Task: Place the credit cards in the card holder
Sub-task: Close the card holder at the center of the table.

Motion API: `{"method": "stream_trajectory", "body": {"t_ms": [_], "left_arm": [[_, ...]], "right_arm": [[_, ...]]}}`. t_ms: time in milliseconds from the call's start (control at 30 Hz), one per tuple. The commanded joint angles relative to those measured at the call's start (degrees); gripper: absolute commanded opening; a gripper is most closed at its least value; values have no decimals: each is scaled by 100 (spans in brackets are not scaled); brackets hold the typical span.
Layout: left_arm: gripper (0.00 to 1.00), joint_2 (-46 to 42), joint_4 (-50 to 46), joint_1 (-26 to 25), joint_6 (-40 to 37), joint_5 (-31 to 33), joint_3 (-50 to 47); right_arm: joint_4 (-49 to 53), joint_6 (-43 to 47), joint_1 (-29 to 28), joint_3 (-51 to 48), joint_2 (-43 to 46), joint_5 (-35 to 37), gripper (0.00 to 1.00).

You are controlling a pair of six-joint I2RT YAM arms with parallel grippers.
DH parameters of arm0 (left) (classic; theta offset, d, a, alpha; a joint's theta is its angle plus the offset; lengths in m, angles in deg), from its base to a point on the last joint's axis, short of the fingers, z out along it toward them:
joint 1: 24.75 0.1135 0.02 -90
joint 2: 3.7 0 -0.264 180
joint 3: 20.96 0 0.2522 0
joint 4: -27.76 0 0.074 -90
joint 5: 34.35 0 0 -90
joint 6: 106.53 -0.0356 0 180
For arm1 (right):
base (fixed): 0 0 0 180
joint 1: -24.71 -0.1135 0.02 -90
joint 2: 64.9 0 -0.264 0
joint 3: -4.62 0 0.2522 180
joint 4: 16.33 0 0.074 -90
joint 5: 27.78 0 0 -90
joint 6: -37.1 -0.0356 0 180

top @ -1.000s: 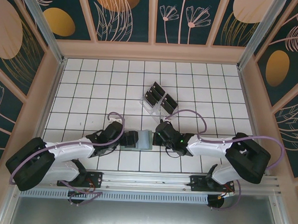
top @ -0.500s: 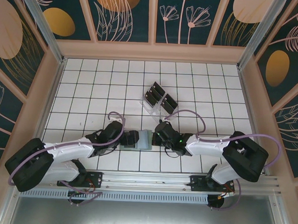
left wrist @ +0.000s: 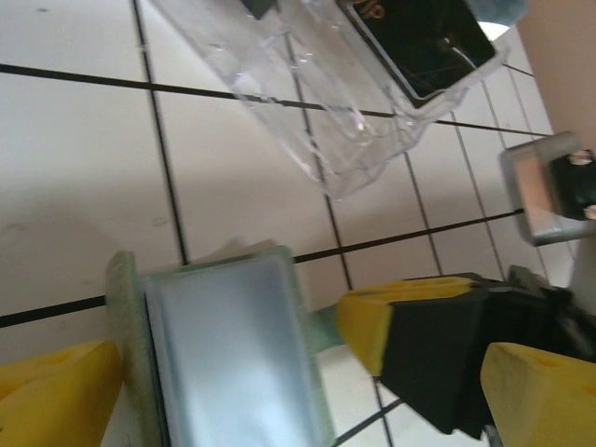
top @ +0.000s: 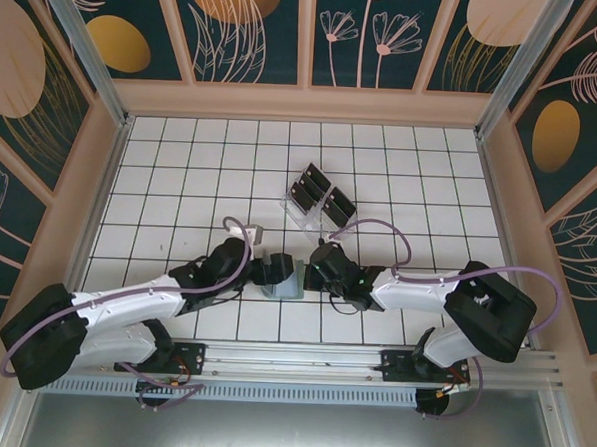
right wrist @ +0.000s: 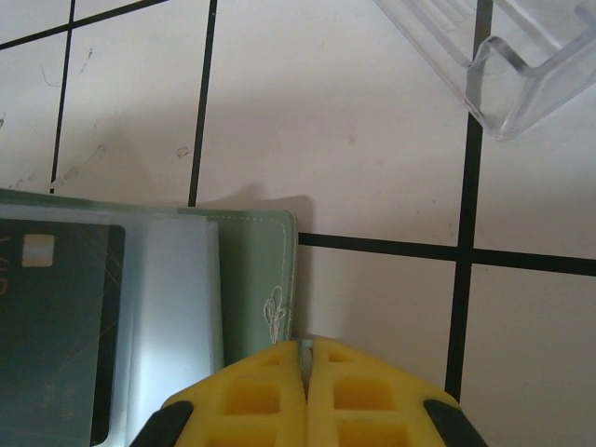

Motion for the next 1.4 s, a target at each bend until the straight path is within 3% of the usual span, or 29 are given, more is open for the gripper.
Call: {"method": "stream_trajectory", "body": {"t_ms": [0,67,133,200,400,567,733,1000,1367], "left_arm": [[98,310,458,-171,159,-119,264],[99,508,544,-246,182,-107,345],[99,727,666,-326,194,-104,415],[99,935,730,-396,208,-82,477],[99,1530,1042,-543,327,-76,549],[98,1765,1097,-586,428,-3,536],[99,1626,763,-582,437,305,586],[98,955,-489,-576,180,1201,967],[99,545,-1436,-288,-92,1883,1216]], "right_arm": [[-89,-94,54,-111,112,-6,0],[-52,-100,92,-170,276,37,2],[25,-126,145,-269,523,116,21],[122,-169,198,-377,817,172,28],[578,-357,330,-764,1898,412,30],[867,-514,358,-979,2543,437,30],[689,-473,295,-977,2650,205,25],[307,-486,-196,-555,2206,146,6],[110,-423,-888,339,1238,315,0]]}}
